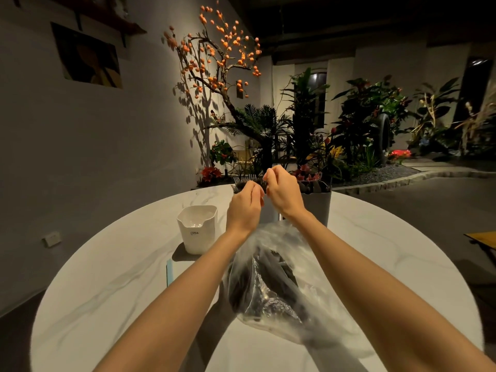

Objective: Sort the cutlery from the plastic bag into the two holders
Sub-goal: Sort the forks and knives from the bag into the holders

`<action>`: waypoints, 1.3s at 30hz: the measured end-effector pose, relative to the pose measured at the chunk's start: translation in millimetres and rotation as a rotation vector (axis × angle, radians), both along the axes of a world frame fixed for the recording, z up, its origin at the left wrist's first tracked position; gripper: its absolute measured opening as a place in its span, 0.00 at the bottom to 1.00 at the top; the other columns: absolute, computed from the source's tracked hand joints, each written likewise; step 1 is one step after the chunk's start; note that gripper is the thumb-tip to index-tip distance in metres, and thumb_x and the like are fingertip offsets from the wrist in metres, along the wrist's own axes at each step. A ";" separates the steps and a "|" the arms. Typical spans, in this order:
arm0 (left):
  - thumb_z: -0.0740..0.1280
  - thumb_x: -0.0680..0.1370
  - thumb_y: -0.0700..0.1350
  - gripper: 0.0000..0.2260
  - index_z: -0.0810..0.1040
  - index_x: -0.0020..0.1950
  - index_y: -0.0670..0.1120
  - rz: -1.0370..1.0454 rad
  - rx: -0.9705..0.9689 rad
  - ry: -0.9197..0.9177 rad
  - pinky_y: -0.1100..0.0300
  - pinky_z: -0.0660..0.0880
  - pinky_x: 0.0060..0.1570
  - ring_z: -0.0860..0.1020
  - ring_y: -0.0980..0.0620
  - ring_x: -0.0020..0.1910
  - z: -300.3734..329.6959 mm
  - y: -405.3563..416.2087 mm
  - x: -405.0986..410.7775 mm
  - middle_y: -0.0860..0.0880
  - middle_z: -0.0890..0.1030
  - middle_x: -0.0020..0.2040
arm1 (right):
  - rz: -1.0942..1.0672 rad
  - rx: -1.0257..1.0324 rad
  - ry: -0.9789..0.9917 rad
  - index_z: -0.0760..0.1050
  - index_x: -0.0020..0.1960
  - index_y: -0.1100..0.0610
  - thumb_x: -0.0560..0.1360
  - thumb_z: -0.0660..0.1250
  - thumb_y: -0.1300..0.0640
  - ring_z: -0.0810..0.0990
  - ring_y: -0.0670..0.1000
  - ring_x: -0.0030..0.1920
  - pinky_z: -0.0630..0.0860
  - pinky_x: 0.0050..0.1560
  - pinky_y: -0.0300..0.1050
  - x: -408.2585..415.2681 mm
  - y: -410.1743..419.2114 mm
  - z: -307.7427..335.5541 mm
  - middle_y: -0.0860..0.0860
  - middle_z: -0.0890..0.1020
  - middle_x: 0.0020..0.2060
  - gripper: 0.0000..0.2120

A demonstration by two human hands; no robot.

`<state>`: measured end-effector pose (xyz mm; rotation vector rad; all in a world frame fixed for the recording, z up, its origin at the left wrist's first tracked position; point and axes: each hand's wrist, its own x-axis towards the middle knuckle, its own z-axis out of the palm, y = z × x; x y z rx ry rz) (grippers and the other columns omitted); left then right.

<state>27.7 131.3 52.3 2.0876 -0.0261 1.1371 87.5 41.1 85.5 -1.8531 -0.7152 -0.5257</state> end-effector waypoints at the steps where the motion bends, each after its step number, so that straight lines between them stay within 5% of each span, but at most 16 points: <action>1: 0.51 0.79 0.49 0.15 0.74 0.40 0.46 -0.011 -0.002 0.012 0.42 0.74 0.39 0.76 0.45 0.34 -0.1 -2.6 -3.3 0.49 0.77 0.32 | 0.004 -0.003 0.014 0.72 0.43 0.59 0.82 0.54 0.52 0.79 0.58 0.39 0.75 0.44 0.58 -2.8 -2.2 -0.7 0.55 0.79 0.35 0.15; 12: 0.53 0.82 0.46 0.15 0.74 0.40 0.49 -0.018 -0.050 0.101 0.41 0.76 0.38 0.77 0.47 0.33 -35.0 -29.1 -37.2 0.51 0.77 0.32 | 0.006 -0.116 0.054 0.72 0.37 0.61 0.82 0.51 0.54 0.77 0.59 0.38 0.75 0.43 0.60 -45.0 -38.1 -34.8 0.56 0.78 0.33 0.20; 16: 0.57 0.82 0.43 0.13 0.76 0.41 0.46 0.037 -0.040 0.090 0.45 0.77 0.38 0.77 0.49 0.35 -50.0 -33.4 -50.2 0.51 0.77 0.33 | 0.009 -0.147 0.057 0.69 0.32 0.53 0.82 0.52 0.53 0.76 0.58 0.34 0.77 0.42 0.59 -51.3 -47.4 -52.4 0.53 0.77 0.29 0.20; 22: 0.65 0.77 0.50 0.06 0.78 0.48 0.50 0.322 0.106 0.226 0.56 0.63 0.57 0.67 0.51 0.57 -78.9 -31.3 -60.0 0.51 0.72 0.54 | -0.059 -0.239 0.107 0.71 0.32 0.50 0.80 0.54 0.56 0.78 0.54 0.33 0.78 0.44 0.57 -48.1 -62.4 -85.9 0.52 0.81 0.31 0.19; 28: 0.66 0.74 0.59 0.18 0.71 0.62 0.56 0.467 0.107 0.482 0.48 0.59 0.66 0.61 0.45 0.66 -95.6 -24.6 -66.0 0.47 0.61 0.66 | -0.139 -0.366 0.185 0.78 0.47 0.58 0.80 0.53 0.56 0.80 0.56 0.44 0.78 0.47 0.54 -42.9 -69.3 -115.1 0.54 0.84 0.45 0.15; 33: 0.64 0.76 0.58 0.26 0.62 0.73 0.60 0.288 -0.026 0.726 0.45 0.62 0.69 0.63 0.41 0.70 -97.6 -22.9 -66.3 0.45 0.58 0.73 | -0.145 -0.386 0.233 0.70 0.70 0.56 0.79 0.55 0.60 0.74 0.57 0.63 0.71 0.63 0.52 -40.2 -72.7 -131.7 0.55 0.76 0.65 0.20; 36: 0.66 0.77 0.44 0.31 0.58 0.77 0.56 0.073 -0.188 0.641 0.49 0.66 0.68 0.65 0.42 0.70 -92.7 -28.0 -65.0 0.43 0.57 0.75 | -0.109 -0.390 0.239 0.69 0.70 0.57 0.79 0.54 0.63 0.73 0.57 0.65 0.69 0.67 0.51 -37.5 -72.3 -135.5 0.54 0.74 0.68 0.21; 39: 0.58 0.73 0.26 0.35 0.59 0.76 0.51 -0.213 -0.514 0.495 0.61 0.78 0.51 0.73 0.53 0.53 -83.0 -30.6 -72.8 0.50 0.64 0.69 | -0.079 -0.409 0.275 0.76 0.64 0.60 0.79 0.54 0.65 0.78 0.57 0.57 0.74 0.58 0.50 -35.3 -72.5 -138.2 0.58 0.79 0.60 0.18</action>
